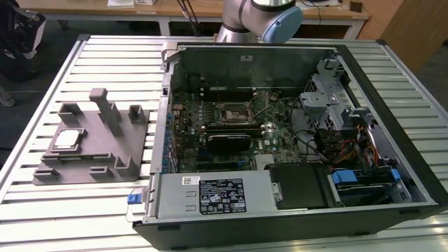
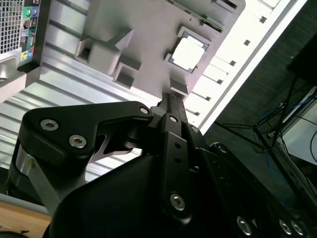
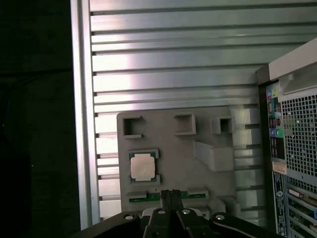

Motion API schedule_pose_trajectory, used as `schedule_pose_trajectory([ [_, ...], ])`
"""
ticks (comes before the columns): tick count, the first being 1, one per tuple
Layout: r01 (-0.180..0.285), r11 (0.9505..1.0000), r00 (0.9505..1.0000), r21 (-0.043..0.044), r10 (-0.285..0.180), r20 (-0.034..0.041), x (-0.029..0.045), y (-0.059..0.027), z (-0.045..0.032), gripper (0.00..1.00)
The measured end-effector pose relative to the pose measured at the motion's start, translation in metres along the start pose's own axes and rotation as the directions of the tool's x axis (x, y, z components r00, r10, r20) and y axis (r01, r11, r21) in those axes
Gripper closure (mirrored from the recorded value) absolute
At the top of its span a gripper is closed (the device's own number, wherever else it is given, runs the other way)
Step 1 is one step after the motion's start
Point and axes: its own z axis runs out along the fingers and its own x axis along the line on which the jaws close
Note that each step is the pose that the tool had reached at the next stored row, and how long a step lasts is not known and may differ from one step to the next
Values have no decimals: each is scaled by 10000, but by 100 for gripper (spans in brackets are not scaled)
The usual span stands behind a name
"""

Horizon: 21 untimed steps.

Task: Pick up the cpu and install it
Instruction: 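Reach for the cpu, then pick up the cpu and move it towards the insertion slot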

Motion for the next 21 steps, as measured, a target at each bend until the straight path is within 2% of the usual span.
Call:
schedule_pose_trajectory([
  [11,0,10000,10000,0,0,0,209,-16,3,89],
  [17,0,10000,10000,0,0,-7,242,-27,35,89],
  [21,1,10000,10000,-1,-1,-5,242,-42,104,89],
])
